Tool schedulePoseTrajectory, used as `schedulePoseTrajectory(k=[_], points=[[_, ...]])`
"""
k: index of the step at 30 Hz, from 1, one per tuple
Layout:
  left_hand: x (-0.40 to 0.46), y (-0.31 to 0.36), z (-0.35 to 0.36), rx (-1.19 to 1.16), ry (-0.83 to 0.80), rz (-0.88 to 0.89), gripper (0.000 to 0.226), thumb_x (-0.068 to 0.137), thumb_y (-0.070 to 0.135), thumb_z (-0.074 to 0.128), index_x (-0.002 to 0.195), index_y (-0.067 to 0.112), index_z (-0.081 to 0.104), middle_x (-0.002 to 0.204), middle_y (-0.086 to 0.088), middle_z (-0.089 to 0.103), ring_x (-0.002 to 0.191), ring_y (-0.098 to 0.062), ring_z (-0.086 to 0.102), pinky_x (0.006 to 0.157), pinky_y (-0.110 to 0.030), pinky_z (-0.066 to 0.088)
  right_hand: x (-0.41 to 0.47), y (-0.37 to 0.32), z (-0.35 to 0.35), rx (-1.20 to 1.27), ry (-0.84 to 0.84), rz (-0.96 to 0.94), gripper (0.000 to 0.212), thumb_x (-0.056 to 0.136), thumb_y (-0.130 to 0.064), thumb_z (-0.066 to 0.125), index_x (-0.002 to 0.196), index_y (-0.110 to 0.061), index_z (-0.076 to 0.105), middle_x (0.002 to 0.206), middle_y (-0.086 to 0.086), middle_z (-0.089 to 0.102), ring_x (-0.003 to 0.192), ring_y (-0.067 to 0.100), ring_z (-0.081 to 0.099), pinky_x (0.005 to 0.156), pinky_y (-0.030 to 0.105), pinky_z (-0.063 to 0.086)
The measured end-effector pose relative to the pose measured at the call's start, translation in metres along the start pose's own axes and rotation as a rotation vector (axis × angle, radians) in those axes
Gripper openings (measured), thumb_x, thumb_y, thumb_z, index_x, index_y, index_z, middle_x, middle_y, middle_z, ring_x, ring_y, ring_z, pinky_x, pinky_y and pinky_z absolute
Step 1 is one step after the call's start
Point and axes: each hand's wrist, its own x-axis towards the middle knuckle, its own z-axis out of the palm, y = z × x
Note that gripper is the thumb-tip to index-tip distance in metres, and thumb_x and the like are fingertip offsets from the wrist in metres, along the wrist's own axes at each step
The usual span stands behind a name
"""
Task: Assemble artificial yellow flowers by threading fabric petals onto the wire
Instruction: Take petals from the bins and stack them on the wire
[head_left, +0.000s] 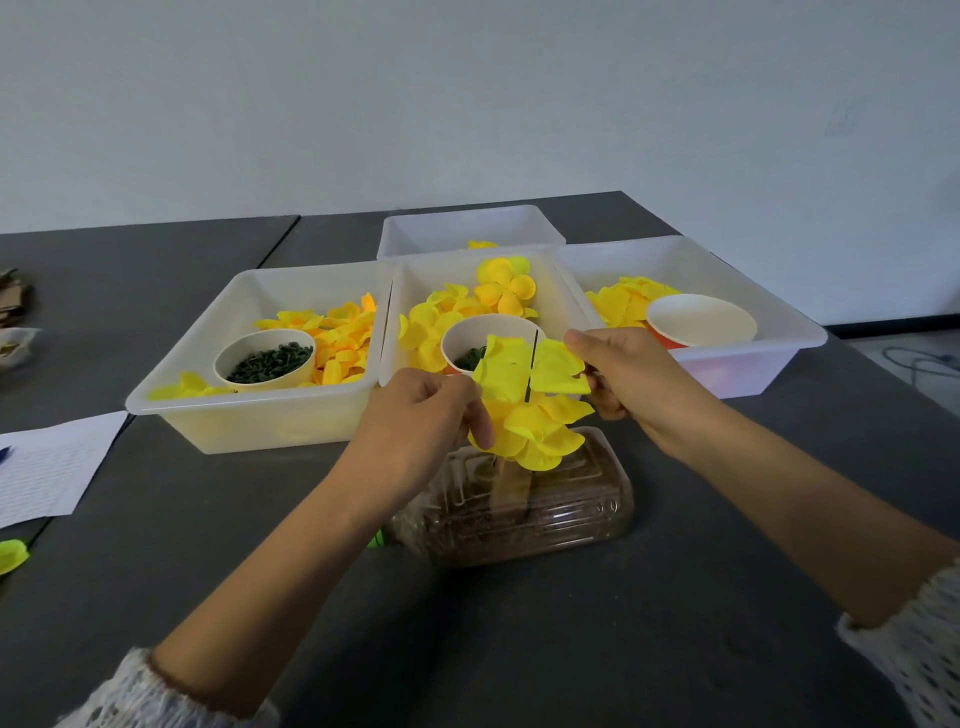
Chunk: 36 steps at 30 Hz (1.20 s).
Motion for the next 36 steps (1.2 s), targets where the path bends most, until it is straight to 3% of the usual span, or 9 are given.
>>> schedulePoseTrajectory(k=[4,9,16,21,25,28,32,34,36], points=[[-0.010,-0.007,0.002,0.170,0.010,0.008,0.043,0.088,0.026,0.048,0.050,0.019,0.068,0.041,0.005,0.045,0.040,-0.006,0.039,0.050,-0.025,0.035,-0.002,0.014,0.005,-0.107,0.004,-0.032,0.039,0.099,-0.027,0.052,0.064,-0.009,0.053,0.045,-0.006,0.044,0.037,0.002,0.035,0.041,0.014,0.032],[-0.017,-0.015,0.007,0.308,-0.020,-0.036,0.043,0.086,0.027,0.051,0.045,0.024,0.064,0.042,0.008,0.052,0.047,-0.012,0.049,0.059,-0.036,0.048,-0.004,0.029,0.008,-0.329,-0.035,-0.129,0.044,0.098,-0.030,0.053,0.073,0.005,0.063,0.070,0.026,0.060,0.061,0.019,0.050,0.063,0.037,0.044],[-0.012,-0.021,0.008,0.284,-0.038,-0.018,0.048,0.090,0.030,0.047,0.045,0.022,0.063,0.042,0.008,0.052,0.045,-0.008,0.047,0.059,-0.032,0.045,0.000,0.035,0.007,-0.424,-0.043,-0.194,0.045,0.098,-0.030,0.052,0.058,-0.010,0.054,0.051,-0.009,0.044,0.049,0.003,0.038,0.051,0.021,0.029],[-0.018,-0.031,-0.005,0.179,0.040,0.028,0.068,0.087,0.061,0.032,0.049,0.010,0.056,0.048,0.001,0.055,0.048,-0.008,0.052,0.062,-0.033,0.044,0.004,0.020,-0.012,-0.432,-0.106,-0.179,0.048,0.099,-0.045,0.039,0.063,-0.020,0.059,0.054,-0.004,0.054,0.053,0.003,0.048,0.058,0.024,0.039],[-0.014,-0.035,-0.020,0.103,0.181,0.045,0.075,0.091,0.065,0.031,0.045,0.010,0.053,0.046,-0.001,0.051,0.047,-0.006,0.050,0.059,-0.028,0.035,0.043,-0.013,-0.057,-0.470,0.128,-0.190,0.039,0.099,-0.030,0.045,0.066,-0.017,0.061,0.045,-0.009,0.051,0.041,0.002,0.044,0.048,0.018,0.034],[-0.008,-0.035,-0.025,0.076,0.284,0.065,0.072,0.103,0.048,0.034,0.043,0.014,0.051,0.042,0.004,0.048,0.046,-0.005,0.047,0.058,-0.029,0.032,0.079,-0.029,-0.090,-0.751,0.251,-0.247,0.019,0.091,-0.020,0.052,0.079,-0.018,0.067,0.066,-0.009,0.062,0.067,0.008,0.058,0.057,0.022,0.039],[0.000,-0.034,-0.023,0.058,0.288,0.086,0.066,0.105,0.035,0.036,0.049,0.004,0.053,0.038,0.008,0.043,0.043,-0.003,0.043,0.057,-0.029,0.029,0.113,-0.017,-0.107,-1.133,-0.065,-0.111,0.018,0.088,-0.024,0.064,0.106,-0.025,0.065,0.105,0.006,0.060,0.101,0.022,0.053,0.085,0.033,0.037],[0.003,-0.036,-0.023,0.060,0.288,0.078,0.063,0.104,0.035,0.040,0.049,0.007,0.054,0.037,0.008,0.040,0.042,-0.003,0.040,0.056,-0.029,0.027,0.121,-0.011,-0.103,-1.234,-0.217,-0.025,0.023,0.088,-0.039,0.065,0.110,-0.031,0.061,0.105,-0.001,0.053,0.108,0.020,0.045,0.095,0.035,0.028],[0.005,-0.038,-0.023,0.071,0.297,0.068,0.061,0.102,0.036,0.042,0.048,0.010,0.056,0.038,0.008,0.038,0.041,-0.004,0.038,0.056,-0.029,0.026,0.123,-0.006,-0.097,-1.293,-0.252,0.069,0.023,0.084,-0.051,0.065,0.101,-0.037,0.062,0.099,-0.005,0.045,0.105,0.020,0.035,0.090,0.036,0.027]])
